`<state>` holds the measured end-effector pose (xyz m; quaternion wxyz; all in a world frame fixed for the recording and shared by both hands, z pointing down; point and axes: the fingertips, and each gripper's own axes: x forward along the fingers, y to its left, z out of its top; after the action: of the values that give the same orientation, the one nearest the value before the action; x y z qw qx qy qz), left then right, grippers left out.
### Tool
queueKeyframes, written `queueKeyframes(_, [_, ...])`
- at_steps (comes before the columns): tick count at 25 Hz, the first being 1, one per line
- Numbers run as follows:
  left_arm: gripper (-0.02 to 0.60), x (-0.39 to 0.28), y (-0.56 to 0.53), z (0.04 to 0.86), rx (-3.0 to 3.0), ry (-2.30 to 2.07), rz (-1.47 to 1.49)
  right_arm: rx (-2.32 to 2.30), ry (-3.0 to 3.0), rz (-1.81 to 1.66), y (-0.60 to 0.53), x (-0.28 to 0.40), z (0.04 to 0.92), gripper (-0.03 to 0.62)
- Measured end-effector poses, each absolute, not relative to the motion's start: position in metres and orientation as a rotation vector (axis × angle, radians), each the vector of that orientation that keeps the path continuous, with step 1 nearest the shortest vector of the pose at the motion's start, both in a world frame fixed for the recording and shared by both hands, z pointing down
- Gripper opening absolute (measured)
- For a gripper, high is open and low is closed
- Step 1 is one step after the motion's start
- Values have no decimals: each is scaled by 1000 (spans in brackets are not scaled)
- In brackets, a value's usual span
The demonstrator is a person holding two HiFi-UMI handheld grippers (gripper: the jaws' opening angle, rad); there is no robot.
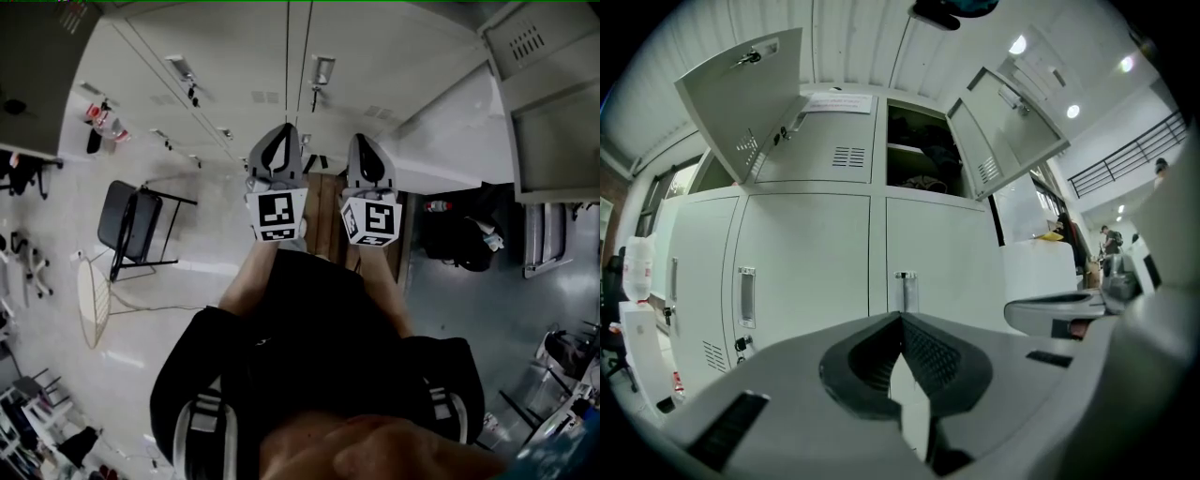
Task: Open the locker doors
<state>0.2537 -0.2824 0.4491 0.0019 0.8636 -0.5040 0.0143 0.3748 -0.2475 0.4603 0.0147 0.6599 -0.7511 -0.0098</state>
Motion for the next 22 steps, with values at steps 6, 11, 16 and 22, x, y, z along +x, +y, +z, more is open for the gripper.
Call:
queueKeyframes(6, [9, 251, -282, 453, 2662, -1589, 26, 2033, -2350, -17, -248, 372, 464, 17])
queueKeyframes(11, [9, 251, -283, 457, 2658, -1579, 43, 1992, -2341, -3, -251, 366, 471, 17])
queueKeyframes(16, [9, 253, -285, 463, 2656, -1558, 66, 1896, -2325, 2, -265, 353, 483, 17])
queueKeyframes(22, [9, 251, -295, 475, 2641, -1547, 100, 1815, -2327, 17, -286, 338, 494, 20])
